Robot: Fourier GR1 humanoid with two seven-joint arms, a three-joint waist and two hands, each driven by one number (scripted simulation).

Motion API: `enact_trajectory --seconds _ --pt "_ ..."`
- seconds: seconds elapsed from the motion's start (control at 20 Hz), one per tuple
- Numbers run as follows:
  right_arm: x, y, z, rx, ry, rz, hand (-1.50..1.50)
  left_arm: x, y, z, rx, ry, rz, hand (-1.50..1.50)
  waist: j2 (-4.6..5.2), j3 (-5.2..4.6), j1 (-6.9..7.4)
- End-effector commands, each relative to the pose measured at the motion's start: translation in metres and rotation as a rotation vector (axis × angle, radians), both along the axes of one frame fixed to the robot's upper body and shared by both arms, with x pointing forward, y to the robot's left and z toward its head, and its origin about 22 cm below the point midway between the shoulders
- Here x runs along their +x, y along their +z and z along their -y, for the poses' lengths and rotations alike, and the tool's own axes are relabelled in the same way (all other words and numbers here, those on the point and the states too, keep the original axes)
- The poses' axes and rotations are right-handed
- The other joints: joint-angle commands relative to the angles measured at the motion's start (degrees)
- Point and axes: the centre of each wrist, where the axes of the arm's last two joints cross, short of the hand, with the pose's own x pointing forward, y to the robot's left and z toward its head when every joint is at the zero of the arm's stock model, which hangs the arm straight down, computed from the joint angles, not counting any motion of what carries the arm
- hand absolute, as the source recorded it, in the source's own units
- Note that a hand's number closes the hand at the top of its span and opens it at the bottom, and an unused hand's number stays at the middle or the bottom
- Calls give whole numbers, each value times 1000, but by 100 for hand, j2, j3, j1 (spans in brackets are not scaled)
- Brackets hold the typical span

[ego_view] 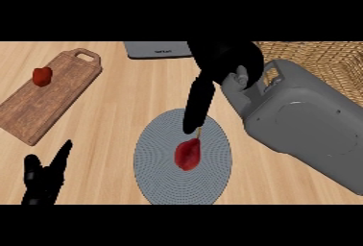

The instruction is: Pick the pear from the placemat and place it in the basket

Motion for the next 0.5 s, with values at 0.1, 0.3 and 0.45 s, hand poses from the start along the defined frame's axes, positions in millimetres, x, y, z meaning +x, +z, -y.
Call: enact_trajectory --seconds 0.1,0.3,0.45 --pt "-34 -14 -10 -87 -125 -70 -150 -2 -2 9 -55 -23 -66 0 45 -64 59" --pt "-30 -37 4 -58 -161 -65 -150 0 -15 18 -51 -26 -59 0 109 -68 115" --pt "-36 -54 19 -40 -163 -45 -150 6 -1 20 -65 -38 -52 0 103 -59 116"
